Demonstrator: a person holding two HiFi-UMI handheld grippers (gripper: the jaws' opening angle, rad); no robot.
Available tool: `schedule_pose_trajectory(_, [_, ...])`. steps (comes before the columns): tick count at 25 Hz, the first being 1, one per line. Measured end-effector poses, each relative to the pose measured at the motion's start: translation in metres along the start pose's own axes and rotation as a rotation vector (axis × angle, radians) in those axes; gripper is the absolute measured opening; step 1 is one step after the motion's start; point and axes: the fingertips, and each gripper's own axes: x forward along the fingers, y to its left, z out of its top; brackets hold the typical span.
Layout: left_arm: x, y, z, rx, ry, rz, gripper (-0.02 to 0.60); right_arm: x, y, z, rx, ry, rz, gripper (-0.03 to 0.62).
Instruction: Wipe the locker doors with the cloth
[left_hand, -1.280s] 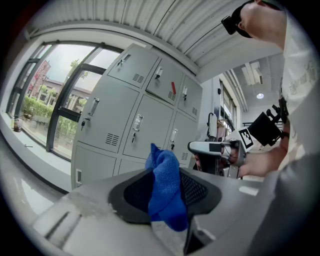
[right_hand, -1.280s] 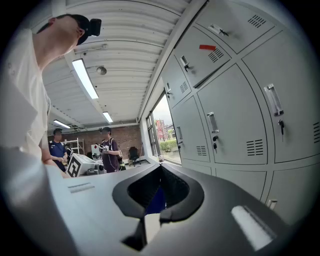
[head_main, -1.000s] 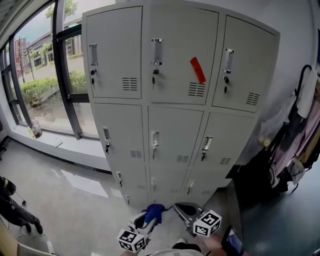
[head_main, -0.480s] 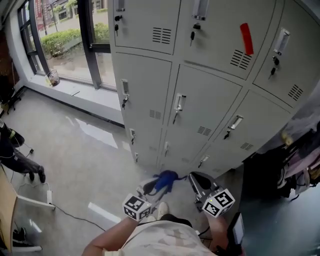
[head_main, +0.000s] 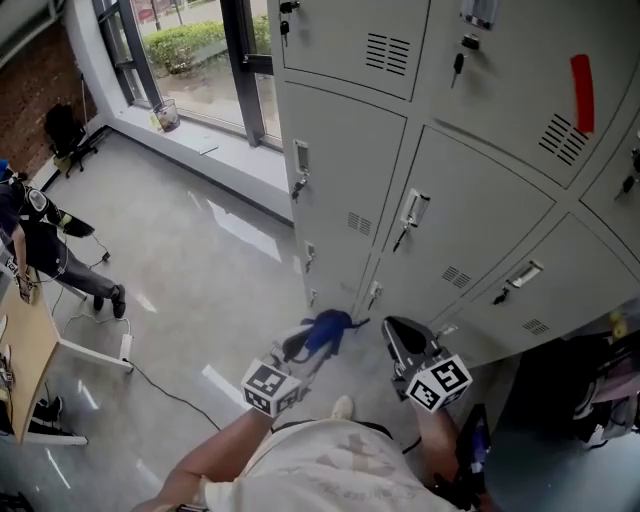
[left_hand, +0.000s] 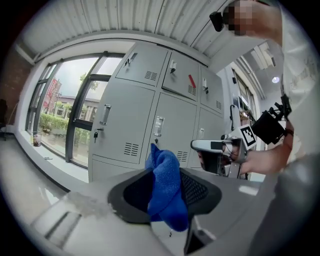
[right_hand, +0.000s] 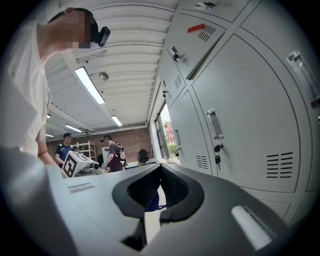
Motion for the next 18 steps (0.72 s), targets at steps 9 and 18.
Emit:
schedule_pose_trajectory(9, [0.026,0.011,0.017,-0.017,-0.031,0.052,0.156,0.025,-0.019,0.017,0.002,-0.003,0.098,0.008])
schedule_pose_trajectory(18, [0.044,0.021,0.024,0.015,-0.053,0.054,0.156,0.028,-0.025,0.013,-0.005,0.012,0.085,0.008])
